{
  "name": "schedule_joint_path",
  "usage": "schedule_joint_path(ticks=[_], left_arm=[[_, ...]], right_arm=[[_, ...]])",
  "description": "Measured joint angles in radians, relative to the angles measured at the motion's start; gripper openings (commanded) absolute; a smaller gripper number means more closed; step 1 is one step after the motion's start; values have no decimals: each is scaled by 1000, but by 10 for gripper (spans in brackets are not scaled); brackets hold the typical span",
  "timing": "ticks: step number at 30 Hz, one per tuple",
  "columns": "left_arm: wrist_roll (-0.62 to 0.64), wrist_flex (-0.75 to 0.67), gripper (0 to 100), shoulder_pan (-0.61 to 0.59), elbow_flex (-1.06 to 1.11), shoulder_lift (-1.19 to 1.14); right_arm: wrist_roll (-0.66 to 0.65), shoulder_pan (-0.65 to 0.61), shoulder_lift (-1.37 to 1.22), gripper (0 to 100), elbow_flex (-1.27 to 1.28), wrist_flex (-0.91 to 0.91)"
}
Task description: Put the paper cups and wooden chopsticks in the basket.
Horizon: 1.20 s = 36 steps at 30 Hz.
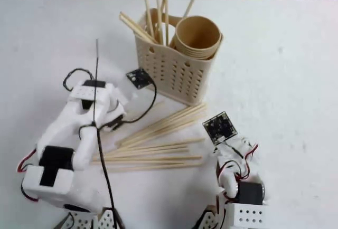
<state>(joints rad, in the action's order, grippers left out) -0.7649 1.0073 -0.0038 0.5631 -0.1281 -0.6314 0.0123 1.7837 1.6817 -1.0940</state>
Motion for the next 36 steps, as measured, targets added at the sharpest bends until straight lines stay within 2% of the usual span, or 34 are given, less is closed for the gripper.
schedule_joint_path(ticks=[4,11,14,20,24,27,30,33,36], left_arm=[[2,29,16,5,-46,-48],[2,34,21,6,-69,-52],[17,77,21,-15,-120,-25],[117,285,21,-26,-322,249],[209,367,21,35,-502,488],[298,362,21,115,-638,603],[404,292,21,190,-741,635],[496,164,23,255,-772,640],[535,3,24,295,-775,632]], right_arm=[[0,0,0,70,0,0],[0,0,0,70,0,0],[0,0,0,70,0,0],[0,0,0,70,0,0],[0,0,0,70,0,0],[0,0,0,70,0,0],[0,0,0,70,0,0],[0,0,0,70,0,0],[0,0,0,70,0,0]])
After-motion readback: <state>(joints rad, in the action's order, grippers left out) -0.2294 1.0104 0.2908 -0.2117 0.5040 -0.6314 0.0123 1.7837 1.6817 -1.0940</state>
